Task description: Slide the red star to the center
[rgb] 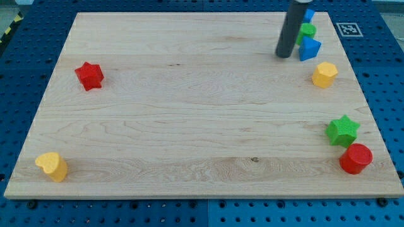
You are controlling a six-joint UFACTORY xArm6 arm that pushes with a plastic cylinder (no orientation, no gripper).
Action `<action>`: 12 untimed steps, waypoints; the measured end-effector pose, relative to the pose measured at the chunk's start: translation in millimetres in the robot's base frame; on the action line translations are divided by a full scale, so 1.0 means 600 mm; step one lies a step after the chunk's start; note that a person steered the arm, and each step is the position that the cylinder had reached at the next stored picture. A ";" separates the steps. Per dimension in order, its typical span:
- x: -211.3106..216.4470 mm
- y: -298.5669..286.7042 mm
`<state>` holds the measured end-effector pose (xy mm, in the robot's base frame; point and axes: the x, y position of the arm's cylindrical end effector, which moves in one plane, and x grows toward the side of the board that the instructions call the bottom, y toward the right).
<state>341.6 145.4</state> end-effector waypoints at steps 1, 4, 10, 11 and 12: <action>0.017 -0.120; -0.003 -0.491; 0.102 -0.625; 0.140 -0.619; 0.149 -0.591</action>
<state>430.8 -209.4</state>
